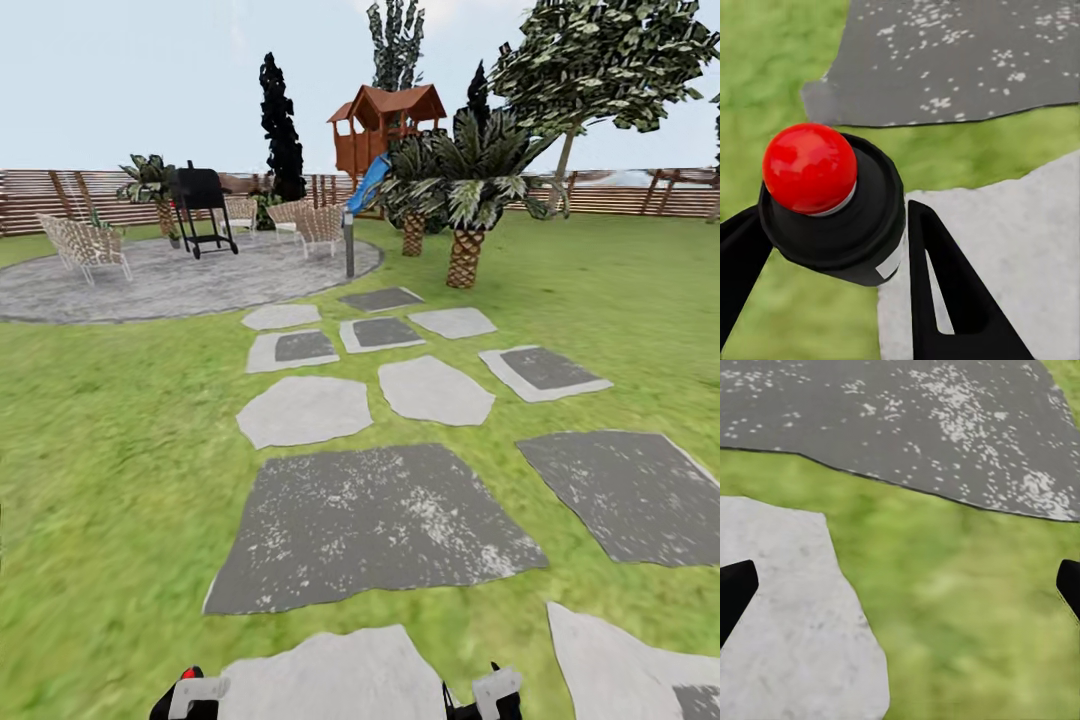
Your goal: Pick up the pesticide atomizer in the garden and spray insectifuge to fully cover both potted plants in the garden.
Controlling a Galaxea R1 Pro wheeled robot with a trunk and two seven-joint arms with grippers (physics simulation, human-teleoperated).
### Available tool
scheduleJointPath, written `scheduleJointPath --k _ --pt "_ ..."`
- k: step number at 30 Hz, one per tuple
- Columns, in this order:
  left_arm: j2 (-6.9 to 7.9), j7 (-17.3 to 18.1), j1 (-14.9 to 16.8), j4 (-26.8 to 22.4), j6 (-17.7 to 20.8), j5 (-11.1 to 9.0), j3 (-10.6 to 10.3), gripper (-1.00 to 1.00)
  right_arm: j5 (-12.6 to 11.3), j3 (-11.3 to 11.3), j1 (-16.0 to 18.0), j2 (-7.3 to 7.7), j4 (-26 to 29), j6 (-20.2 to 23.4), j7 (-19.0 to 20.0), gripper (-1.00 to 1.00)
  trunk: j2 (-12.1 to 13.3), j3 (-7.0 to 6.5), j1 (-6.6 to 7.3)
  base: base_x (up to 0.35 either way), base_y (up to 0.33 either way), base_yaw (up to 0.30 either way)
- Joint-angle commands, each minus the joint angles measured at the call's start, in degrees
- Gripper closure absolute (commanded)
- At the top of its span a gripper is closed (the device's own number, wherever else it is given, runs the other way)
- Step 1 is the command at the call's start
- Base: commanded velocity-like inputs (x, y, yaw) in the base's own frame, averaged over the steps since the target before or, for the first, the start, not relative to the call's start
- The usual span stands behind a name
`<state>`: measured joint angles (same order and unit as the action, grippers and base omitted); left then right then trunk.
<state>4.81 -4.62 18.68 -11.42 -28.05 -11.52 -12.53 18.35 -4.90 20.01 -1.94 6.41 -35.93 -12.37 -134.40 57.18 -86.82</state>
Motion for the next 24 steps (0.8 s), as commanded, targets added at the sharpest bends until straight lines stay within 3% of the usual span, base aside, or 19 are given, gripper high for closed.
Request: scheduleJointPath --k 1,10,24 --pt "0.02 -0.3 0.0 0.0 -0.2 -0.3 -0.5 1.00 0.2 -0.5 0.0 0.01 -0.1 0.0 -0.6 -1.00 0.0 0.05 -0.02 0.339 0.000 0.166" --pt "0.02 -0.3 0.0 0.0 -0.2 -0.3 -0.5 1.00 0.2 -0.5 0.0 0.01 -0.1 0.0 -0.6 -1.00 0.0 0.05 -0.02 0.339 0.000 0.241" --pt "0.02 -0.3 0.0 0.0 -0.2 -0.3 -0.5 1.00 0.4 -0.4 0.0 0.27 -0.1 0.0 -0.5 -1.00 0.0 0.05 -0.02 0.339 0.000 0.015"
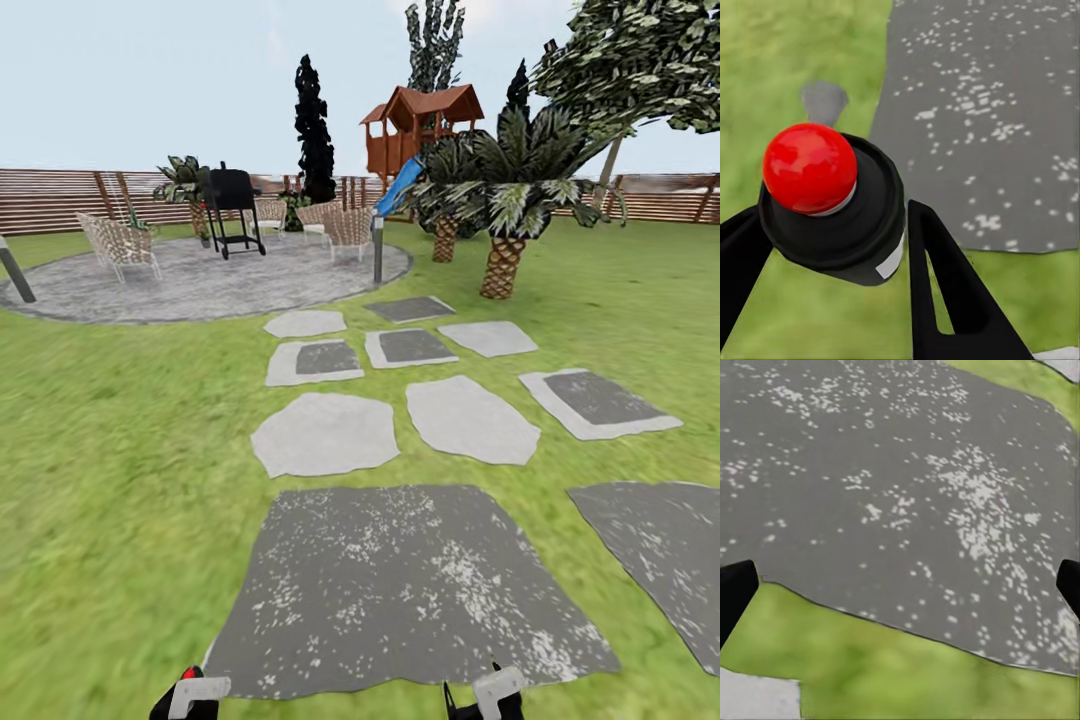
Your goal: Pick up the pesticide atomizer in the garden and spray insectifuge to fully cover both potted plants in the garden.
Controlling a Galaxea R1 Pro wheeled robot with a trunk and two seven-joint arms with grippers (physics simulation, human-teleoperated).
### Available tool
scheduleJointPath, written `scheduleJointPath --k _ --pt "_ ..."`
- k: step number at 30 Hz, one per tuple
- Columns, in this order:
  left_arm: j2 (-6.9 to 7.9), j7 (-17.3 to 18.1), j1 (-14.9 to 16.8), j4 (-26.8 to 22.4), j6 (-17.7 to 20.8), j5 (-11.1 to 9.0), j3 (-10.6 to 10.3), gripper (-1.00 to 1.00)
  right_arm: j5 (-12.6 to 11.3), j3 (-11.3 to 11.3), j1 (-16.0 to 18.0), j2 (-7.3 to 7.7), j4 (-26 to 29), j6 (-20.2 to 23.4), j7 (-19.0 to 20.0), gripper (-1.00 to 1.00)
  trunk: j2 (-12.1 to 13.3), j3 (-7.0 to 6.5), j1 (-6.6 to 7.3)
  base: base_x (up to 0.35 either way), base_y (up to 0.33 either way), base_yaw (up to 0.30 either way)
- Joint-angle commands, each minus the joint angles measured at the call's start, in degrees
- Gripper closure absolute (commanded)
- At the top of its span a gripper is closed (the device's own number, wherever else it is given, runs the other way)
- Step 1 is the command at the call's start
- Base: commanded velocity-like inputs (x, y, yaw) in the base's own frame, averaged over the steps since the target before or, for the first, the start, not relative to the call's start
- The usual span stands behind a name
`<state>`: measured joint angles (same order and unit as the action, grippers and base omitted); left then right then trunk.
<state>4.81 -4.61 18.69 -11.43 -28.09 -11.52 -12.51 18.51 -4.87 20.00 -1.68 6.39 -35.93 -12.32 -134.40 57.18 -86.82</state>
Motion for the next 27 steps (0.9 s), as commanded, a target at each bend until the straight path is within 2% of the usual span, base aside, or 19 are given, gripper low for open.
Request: scheduleJointPath --k 1,27 --pt "0.03 -0.3 0.0 0.0 -0.2 -0.3 -0.5 1.00 0.2 -0.5 0.0 0.01 -0.1 0.0 -0.6 -1.00 0.0 0.05 -0.02 0.339 0.000 0.000" --pt "0.03 -0.3 0.0 0.0 -0.2 -0.3 -0.5 1.00 0.2 -0.5 0.0 -0.16 -0.1 0.0 -0.6 -1.00 0.0 0.05 -0.02 0.339 0.000 0.000"
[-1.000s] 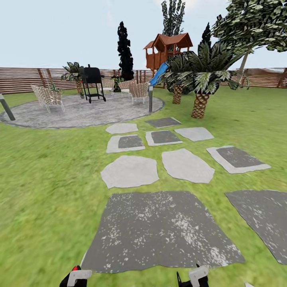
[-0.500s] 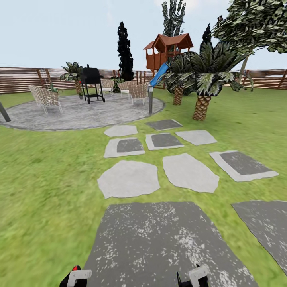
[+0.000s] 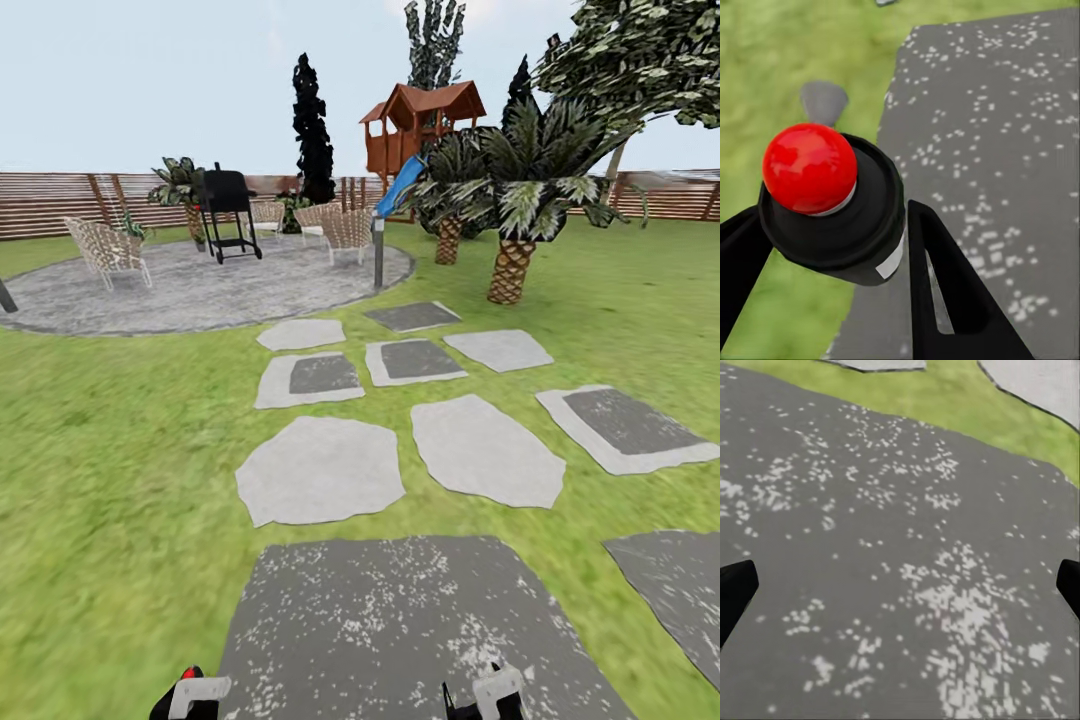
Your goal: Pick up the pesticide atomizer in the garden and spray insectifuge to fully cover both potted plants in the garden.
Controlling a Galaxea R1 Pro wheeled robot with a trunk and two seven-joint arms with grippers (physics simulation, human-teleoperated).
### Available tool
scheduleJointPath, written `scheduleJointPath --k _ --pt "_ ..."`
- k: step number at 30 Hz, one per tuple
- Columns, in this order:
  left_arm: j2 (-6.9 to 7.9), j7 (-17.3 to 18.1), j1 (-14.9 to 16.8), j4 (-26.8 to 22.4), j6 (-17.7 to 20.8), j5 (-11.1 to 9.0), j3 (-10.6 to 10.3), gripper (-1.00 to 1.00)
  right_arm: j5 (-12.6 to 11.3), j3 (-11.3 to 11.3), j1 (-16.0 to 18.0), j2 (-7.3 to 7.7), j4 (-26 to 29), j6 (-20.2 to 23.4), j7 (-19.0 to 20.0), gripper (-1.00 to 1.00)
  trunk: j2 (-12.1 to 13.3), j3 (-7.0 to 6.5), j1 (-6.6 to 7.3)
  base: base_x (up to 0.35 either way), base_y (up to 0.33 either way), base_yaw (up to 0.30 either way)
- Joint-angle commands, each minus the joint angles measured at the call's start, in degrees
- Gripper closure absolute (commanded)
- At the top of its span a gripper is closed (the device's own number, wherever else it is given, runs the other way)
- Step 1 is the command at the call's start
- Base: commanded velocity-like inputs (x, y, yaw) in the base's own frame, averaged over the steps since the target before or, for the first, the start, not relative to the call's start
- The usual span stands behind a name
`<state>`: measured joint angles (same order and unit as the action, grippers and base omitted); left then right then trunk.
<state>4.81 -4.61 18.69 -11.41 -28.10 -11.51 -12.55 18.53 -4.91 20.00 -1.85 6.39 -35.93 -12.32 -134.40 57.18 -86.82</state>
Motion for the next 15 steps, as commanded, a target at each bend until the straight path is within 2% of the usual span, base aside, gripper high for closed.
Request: scheduleJointPath --k 1,15 --pt "0.03 -0.3 0.0 0.0 -0.2 -0.4 -0.5 1.00 0.2 -0.5 0.0 0.00 -0.1 0.0 -0.6 -1.00 0.0 0.05 -0.02 0.339 0.000 0.000" --pt "0.03 -0.3 0.0 0.0 -0.1 -0.4 -0.5 1.00 0.2 -0.5 0.0 0.00 -0.1 0.0 -0.6 -1.00 0.0 0.05 -0.02 0.339 0.000 0.000"
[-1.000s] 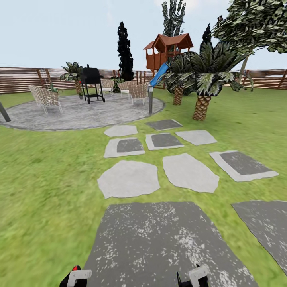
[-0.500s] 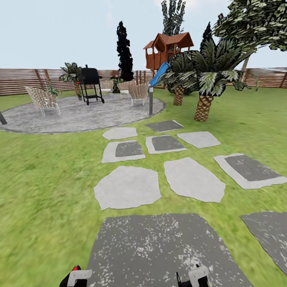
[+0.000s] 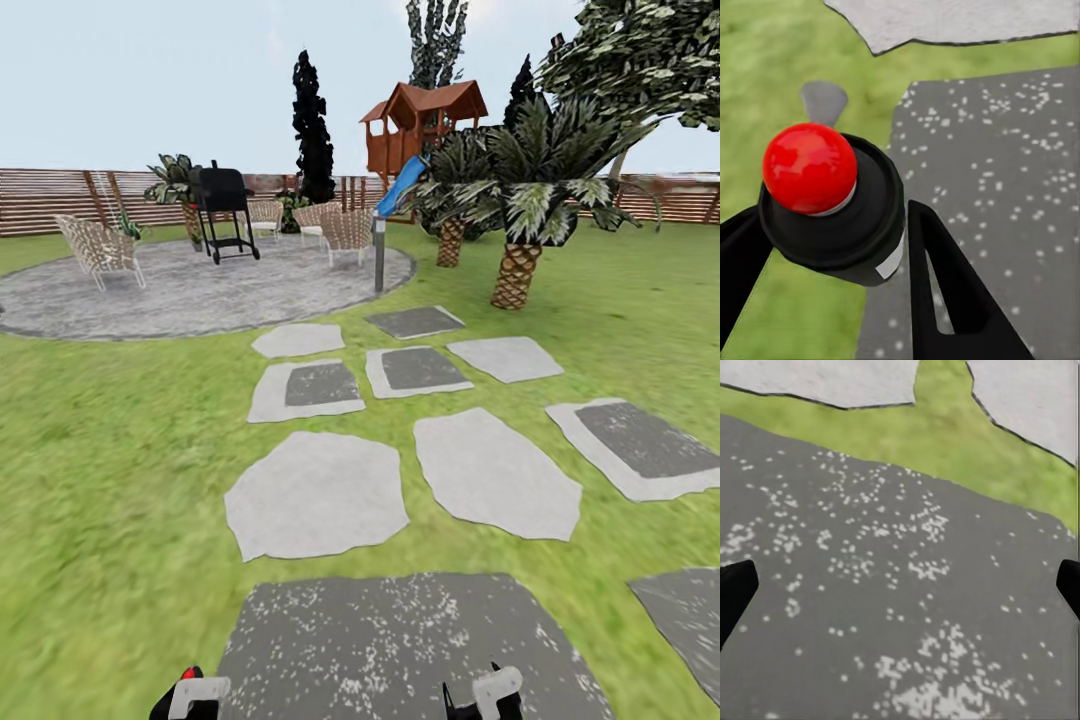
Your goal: Pick up the pesticide atomizer in the garden and spray insectifuge to fully cover both potted plants in the garden.
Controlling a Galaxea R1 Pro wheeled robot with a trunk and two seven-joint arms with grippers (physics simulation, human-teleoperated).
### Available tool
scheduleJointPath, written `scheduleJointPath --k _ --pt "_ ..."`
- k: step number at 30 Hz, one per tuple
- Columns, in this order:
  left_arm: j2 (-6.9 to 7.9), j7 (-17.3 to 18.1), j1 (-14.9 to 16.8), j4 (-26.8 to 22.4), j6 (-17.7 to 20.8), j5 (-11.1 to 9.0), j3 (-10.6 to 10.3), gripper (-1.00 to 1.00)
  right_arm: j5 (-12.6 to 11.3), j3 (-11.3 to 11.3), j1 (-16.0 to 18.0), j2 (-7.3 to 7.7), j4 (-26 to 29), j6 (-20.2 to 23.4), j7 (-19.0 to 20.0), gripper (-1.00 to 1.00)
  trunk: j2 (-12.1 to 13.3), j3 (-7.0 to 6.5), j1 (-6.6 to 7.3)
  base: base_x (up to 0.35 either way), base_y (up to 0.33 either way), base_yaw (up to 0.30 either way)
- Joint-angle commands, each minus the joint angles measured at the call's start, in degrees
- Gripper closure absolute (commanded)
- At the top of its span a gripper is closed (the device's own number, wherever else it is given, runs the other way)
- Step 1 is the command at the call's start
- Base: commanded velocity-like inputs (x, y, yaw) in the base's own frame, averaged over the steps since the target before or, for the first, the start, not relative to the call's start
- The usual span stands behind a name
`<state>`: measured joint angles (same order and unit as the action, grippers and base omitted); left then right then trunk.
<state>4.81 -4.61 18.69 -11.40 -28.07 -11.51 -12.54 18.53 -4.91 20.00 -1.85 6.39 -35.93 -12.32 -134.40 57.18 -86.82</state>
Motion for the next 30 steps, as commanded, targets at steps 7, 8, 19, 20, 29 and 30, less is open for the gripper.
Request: scheduleJointPath --k 7,8,19,20,29,30 --pt "0.03 -0.3 0.0 0.1 -0.1 -0.4 -0.5 1.00 0.1 -0.5 0.0 0.01 -0.1 0.0 -0.7 -1.00 0.0 0.05 -0.03 0.339 0.000 0.000" --pt "0.03 -0.3 0.0 0.1 -0.1 -0.4 -0.5 1.00 0.1 -0.5 0.0 0.01 -0.1 0.0 -0.7 -1.00 0.0 0.05 -0.03 0.339 0.000 0.000" --pt "0.11 -0.3 0.0 0.1 -0.1 -0.4 -0.5 1.00 0.1 -0.5 0.0 -0.03 -0.1 0.0 -0.6 -1.00 0.0 0.05 -0.03 0.339 0.000 0.013" --pt "0.11 -0.3 0.0 0.1 -0.1 -0.4 -0.5 1.00 0.1 -0.5 0.0 -0.02 -0.1 0.0 -0.6 -1.00 0.0 0.05 -0.03 0.339 0.000 0.131" --pt "0.12 -0.3 0.0 0.1 -0.1 -0.4 -0.5 1.00 0.1 -0.5 0.0 -0.08 -0.1 0.0 -0.6 -1.00 0.0 0.05 -0.03 0.339 0.000 0.233" --pt "0.12 -0.3 0.0 0.1 -0.1 -0.4 -0.5 1.00 0.1 -0.5 0.0 -0.08 -0.1 0.0 -0.6 -1.00 0.0 0.05 -0.03 0.339 0.000 0.173"
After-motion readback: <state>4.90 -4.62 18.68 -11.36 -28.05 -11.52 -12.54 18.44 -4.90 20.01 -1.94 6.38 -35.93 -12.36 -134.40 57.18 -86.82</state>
